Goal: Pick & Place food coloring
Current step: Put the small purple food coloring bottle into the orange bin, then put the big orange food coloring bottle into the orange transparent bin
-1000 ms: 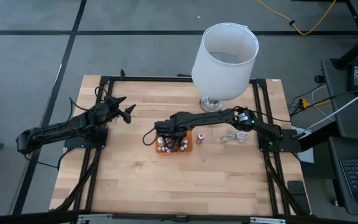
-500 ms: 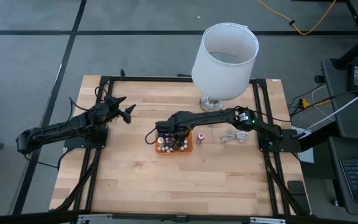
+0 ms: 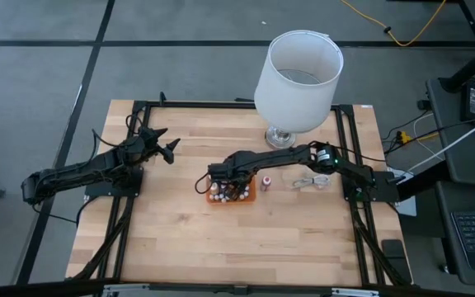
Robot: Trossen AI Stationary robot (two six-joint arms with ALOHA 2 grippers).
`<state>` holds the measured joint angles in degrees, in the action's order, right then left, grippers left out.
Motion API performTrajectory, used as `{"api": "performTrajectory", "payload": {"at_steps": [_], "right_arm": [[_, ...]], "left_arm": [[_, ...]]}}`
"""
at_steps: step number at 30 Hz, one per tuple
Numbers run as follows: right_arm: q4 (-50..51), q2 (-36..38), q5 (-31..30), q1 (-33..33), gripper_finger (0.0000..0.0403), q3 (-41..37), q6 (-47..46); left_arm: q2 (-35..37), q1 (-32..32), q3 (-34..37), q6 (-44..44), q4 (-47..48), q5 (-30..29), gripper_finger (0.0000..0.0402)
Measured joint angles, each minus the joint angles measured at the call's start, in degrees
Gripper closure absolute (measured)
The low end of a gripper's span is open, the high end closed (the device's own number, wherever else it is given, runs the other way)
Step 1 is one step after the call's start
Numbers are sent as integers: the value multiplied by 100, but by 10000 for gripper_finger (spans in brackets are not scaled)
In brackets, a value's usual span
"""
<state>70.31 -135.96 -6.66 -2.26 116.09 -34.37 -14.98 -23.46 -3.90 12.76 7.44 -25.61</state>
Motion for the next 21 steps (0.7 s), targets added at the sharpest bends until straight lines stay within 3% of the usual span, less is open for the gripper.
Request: {"api": "performTrajectory", "payload": {"at_steps": [11,21], "right_arm": [[-24,0,-192,-15,311,-17,19],[-14,0,-188,-16,273,-17,0]], "left_arm": [[0,0,2,2,0,0,79],[0,0,0,2,0,0,79]]}}
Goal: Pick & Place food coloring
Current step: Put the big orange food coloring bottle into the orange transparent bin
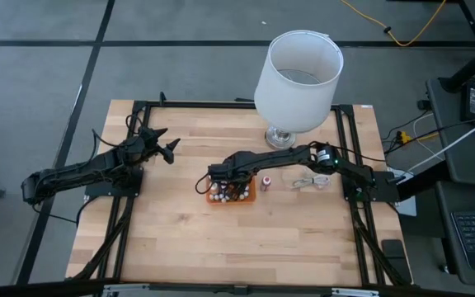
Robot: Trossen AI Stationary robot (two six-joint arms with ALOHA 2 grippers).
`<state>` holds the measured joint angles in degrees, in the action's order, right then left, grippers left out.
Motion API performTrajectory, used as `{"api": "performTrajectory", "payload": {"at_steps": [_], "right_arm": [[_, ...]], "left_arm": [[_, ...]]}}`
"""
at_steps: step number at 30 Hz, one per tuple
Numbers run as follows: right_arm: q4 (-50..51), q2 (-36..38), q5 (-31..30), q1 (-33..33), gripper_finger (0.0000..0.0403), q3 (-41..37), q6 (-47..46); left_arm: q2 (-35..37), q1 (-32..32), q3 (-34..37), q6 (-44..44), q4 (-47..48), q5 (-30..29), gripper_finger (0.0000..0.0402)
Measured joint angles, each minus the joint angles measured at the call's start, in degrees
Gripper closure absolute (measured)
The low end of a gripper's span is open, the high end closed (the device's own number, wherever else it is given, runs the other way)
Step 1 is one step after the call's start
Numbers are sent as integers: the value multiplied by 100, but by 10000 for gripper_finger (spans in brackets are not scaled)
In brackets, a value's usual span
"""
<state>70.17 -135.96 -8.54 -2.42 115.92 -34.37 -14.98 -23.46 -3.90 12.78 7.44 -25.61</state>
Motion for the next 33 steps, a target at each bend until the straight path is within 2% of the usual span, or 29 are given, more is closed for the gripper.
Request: {"api": "performTrajectory", "payload": {"at_steps": [8,17,28,33], "right_arm": [[3,68,4,-2,270,-7,-5],[131,722,-87,-32,267,39,-170],[942,1484,-729,-405,179,39,-1389],[1313,1572,-1067,-601,166,39,-1844]], "left_arm": [[0,0,0,0,0,0,79],[0,0,2,0,0,0,79],[0,0,2,0,0,0,80],[0,0,1,-1,0,0,78]]}}
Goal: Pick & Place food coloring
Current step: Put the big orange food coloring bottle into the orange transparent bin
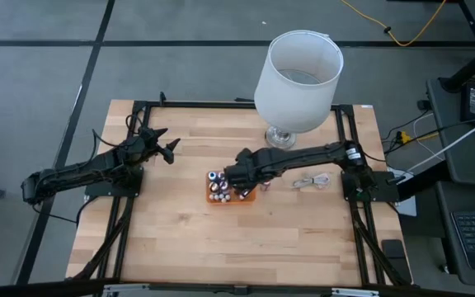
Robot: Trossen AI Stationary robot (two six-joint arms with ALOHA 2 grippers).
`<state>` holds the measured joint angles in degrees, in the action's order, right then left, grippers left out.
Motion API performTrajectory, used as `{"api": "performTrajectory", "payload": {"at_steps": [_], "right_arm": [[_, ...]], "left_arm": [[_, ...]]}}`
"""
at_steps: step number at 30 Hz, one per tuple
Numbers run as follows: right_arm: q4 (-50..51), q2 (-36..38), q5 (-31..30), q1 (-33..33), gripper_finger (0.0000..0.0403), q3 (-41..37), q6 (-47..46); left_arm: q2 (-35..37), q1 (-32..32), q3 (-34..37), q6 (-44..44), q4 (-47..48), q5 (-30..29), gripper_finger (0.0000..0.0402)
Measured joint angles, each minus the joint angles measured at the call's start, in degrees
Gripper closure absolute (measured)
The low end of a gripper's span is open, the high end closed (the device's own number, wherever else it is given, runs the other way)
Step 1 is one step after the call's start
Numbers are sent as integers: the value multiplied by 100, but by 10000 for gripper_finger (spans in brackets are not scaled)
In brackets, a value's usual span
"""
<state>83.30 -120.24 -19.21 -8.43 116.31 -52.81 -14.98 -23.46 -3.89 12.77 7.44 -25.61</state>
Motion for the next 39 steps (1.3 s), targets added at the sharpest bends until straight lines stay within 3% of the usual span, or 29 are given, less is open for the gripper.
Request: {"api": "performTrajectory", "payload": {"at_steps": [5,16,22,34,39], "right_arm": [[-58,103,-213,-118,165,-220,-327],[-1078,890,-174,-159,173,-2179,-840],[-1636,1042,-86,-155,170,-2841,-778],[-2129,1033,-51,-144,171,-3163,-516],[-2130,1033,-37,-144,195,-3163,-521]], "left_arm": [[0,0,0,1,0,0,79],[0,0,1,1,0,0,78],[0,0,0,1,0,0,79],[0,0,1,1,0,0,78],[0,0,1,1,0,0,79]]}}
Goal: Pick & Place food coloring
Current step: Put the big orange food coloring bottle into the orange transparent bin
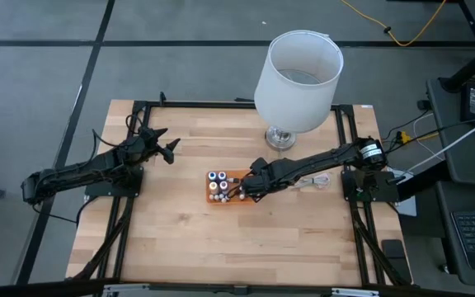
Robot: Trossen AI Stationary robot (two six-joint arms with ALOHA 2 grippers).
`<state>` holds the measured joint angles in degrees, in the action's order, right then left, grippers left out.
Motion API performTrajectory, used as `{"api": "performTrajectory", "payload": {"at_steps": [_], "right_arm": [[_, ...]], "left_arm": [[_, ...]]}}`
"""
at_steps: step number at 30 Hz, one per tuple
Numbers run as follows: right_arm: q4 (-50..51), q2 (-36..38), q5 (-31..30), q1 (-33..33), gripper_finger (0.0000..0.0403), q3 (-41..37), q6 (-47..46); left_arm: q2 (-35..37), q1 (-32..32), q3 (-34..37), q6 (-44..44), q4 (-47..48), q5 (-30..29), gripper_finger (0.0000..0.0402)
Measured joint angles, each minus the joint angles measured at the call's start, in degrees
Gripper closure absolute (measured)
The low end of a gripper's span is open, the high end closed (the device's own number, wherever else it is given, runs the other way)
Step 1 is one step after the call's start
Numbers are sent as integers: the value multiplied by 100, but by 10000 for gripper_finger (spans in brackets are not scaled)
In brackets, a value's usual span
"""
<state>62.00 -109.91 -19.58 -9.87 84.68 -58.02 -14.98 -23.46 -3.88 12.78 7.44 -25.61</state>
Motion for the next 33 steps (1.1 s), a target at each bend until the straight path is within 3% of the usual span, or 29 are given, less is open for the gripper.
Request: {"api": "performTrajectory", "payload": {"at_steps": [13,33], "right_arm": [[-5,4,7,-2,271,4,-33],[4,4,89,0,269,4,-183]], "left_arm": [[0,0,-2,-1,0,0,78],[0,0,0,-2,0,0,78]]}}
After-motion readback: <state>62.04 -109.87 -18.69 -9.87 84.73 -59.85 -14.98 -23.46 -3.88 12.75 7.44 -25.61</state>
